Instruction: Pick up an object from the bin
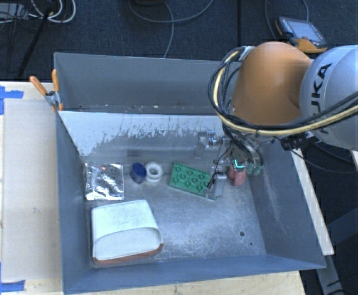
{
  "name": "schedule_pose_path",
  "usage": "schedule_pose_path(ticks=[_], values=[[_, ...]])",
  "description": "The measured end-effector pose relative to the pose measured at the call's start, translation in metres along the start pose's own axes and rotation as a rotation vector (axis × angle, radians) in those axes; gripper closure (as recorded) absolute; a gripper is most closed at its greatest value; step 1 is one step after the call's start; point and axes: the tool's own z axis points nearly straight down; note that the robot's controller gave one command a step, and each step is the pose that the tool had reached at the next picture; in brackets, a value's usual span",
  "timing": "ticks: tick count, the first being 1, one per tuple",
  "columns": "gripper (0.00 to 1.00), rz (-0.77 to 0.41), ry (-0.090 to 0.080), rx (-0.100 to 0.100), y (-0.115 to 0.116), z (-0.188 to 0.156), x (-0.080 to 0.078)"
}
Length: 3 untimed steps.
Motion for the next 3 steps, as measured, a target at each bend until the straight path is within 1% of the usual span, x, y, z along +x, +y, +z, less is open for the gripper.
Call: schedule_pose_path(ticks=[1, 2, 3], values=[[0.0, 0.07, -0.006, -0.001, -0.033, 0.163, -0.012], [1.0, 0.071, -0.015, -0.002, -0.033, 0.156, -0.015], [1.0, -0.008, -0.016, 0.001, -0.043, -0.013, 0.006]])
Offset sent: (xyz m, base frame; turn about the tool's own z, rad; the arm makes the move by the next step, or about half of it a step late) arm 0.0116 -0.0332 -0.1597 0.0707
